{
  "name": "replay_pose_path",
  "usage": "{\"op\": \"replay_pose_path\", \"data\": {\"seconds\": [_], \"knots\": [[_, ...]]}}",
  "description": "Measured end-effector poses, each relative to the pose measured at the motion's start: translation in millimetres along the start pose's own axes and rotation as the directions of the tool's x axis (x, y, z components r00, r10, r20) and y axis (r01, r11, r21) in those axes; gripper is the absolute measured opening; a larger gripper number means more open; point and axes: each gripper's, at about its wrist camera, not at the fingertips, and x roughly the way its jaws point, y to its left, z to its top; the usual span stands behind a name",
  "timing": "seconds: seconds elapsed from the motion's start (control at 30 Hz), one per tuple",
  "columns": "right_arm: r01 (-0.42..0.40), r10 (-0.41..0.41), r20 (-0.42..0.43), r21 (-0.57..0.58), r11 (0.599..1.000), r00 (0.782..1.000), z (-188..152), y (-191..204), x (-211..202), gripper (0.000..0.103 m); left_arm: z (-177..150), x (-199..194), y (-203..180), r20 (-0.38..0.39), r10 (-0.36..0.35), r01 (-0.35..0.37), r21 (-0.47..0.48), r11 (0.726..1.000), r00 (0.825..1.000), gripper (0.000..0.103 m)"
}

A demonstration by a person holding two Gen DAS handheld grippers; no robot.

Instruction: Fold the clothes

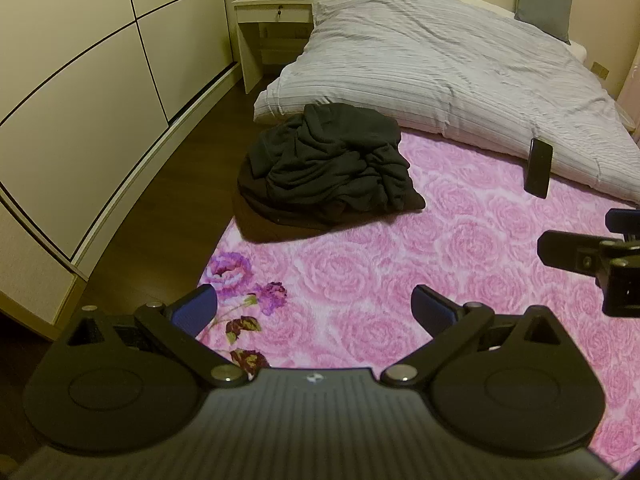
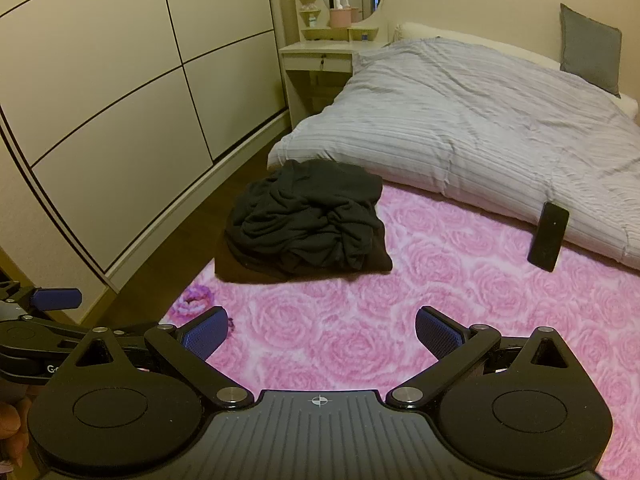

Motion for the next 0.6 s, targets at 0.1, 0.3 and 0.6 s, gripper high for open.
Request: {"op": "replay_pose_path", "data": {"seconds": [0.1,0.3,0.6], "knots": [[-0.002,0.002,-0.001,0.000,1.000,1.000,0.5,-0.5,0.3,0.102,0.0,0.3,-0.2,-0.002,0.000,0.000,0.000,1.000,1.000,0.102],[-0.003,0.003,-0.004,0.001,1.000,1.000,0.0,-1.8,0.8,0.102,0.6,0.2,0.2,-0.006,-0.001,0.001,-0.001,1.000,1.000,0.102],[-0.003,0.003,-0.004,0.000,1.000,1.000,0.3,-1.4,1.5,0.102,0.5,0.7,0.3,-0.008,-0.002,0.002,-0.001,1.000,1.000,0.102]]}}
